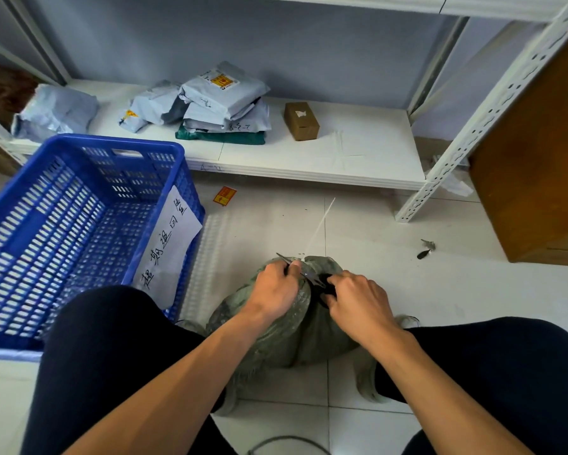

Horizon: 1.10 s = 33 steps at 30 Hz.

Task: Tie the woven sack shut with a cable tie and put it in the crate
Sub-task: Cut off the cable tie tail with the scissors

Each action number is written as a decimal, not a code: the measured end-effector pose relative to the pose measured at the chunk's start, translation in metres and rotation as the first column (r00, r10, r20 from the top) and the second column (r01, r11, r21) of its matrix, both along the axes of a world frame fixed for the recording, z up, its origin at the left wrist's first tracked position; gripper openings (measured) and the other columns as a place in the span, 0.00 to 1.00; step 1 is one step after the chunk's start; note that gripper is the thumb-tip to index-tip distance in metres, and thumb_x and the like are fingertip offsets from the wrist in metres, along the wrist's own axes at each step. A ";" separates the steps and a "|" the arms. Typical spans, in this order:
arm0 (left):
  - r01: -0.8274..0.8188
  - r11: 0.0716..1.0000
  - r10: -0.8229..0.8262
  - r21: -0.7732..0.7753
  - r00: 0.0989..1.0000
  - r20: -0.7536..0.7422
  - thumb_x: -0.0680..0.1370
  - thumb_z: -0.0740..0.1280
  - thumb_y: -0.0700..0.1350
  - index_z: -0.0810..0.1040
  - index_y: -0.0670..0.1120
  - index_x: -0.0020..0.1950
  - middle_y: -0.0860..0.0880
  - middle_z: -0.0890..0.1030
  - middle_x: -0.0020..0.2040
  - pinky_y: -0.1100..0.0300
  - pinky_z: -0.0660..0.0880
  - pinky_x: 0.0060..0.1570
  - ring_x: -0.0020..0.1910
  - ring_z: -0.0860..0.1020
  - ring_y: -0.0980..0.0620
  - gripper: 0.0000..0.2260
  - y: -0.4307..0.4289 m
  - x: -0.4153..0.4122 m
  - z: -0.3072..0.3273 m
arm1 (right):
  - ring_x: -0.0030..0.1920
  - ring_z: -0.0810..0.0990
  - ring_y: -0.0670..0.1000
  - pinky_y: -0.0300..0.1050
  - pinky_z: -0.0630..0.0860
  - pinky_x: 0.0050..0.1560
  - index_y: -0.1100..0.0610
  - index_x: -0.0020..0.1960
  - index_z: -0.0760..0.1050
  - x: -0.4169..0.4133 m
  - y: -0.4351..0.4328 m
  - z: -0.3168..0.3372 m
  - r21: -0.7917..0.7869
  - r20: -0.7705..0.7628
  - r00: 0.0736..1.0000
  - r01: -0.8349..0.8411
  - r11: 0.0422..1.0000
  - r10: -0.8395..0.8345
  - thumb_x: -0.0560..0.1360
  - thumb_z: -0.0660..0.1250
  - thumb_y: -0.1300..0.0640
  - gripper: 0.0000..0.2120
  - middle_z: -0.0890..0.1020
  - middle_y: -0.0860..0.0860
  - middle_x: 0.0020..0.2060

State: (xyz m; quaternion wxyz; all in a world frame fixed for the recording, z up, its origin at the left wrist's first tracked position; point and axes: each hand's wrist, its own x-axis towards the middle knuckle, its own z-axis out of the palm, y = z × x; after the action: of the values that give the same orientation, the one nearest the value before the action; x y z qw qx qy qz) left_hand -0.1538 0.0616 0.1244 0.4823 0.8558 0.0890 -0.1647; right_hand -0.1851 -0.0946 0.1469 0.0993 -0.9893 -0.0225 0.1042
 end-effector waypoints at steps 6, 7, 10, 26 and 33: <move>0.205 0.974 -0.206 0.091 0.979 -0.005 0.81 0.55 0.66 0.70 0.47 0.40 0.51 0.74 0.35 0.54 0.66 0.36 0.36 0.72 0.50 0.24 0.010 0.008 0.007 | 0.60 0.80 0.57 0.50 0.77 0.60 0.54 0.65 0.78 0.003 -0.012 -0.003 0.226 -0.188 0.969 0.203 0.953 -0.161 0.78 0.69 0.50 0.17 0.84 0.52 0.59; 0.231 0.966 -0.229 0.120 0.973 -0.028 0.78 0.54 0.71 0.71 0.46 0.42 0.51 0.74 0.36 0.54 0.67 0.37 0.36 0.72 0.51 0.28 0.014 0.012 0.008 | 0.59 0.80 0.56 0.49 0.77 0.59 0.54 0.65 0.78 0.005 -0.016 -0.002 0.259 -0.210 0.959 0.241 0.935 -0.190 0.78 0.70 0.49 0.17 0.83 0.52 0.58; 0.358 0.880 -0.339 0.312 0.934 -0.116 0.70 0.54 0.79 0.72 0.46 0.50 0.48 0.78 0.42 0.51 0.73 0.43 0.42 0.76 0.49 0.35 0.031 0.024 0.009 | 0.48 0.81 0.52 0.46 0.74 0.47 0.55 0.57 0.80 0.007 -0.031 0.005 0.346 -0.282 0.927 0.337 0.876 -0.246 0.75 0.74 0.44 0.18 0.84 0.49 0.49; 0.385 0.764 -0.413 0.517 0.908 -0.066 0.83 0.60 0.53 0.73 0.48 0.65 0.44 0.78 0.58 0.52 0.71 0.53 0.53 0.76 0.44 0.14 0.033 0.024 0.002 | 0.33 0.76 0.47 0.44 0.71 0.39 0.59 0.52 0.82 0.003 -0.030 -0.003 0.511 -0.438 0.885 0.391 0.766 -0.160 0.67 0.72 0.29 0.33 0.77 0.48 0.33; 0.535 0.635 -0.562 0.558 0.815 -0.143 0.84 0.58 0.50 0.70 0.49 0.69 0.44 0.74 0.62 0.48 0.70 0.61 0.62 0.75 0.42 0.15 0.025 0.016 -0.006 | 0.42 0.85 0.42 0.44 0.79 0.53 0.52 0.50 0.82 0.010 -0.008 -0.010 0.715 -0.334 0.904 0.427 0.553 -0.267 0.70 0.78 0.48 0.12 0.86 0.45 0.44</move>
State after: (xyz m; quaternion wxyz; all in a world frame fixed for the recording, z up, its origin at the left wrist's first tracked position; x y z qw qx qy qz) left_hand -0.1376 0.0868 0.1185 0.1301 0.9493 -0.1402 -0.2494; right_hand -0.1750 -0.1025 0.1372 0.5342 -0.8192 0.1407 0.1544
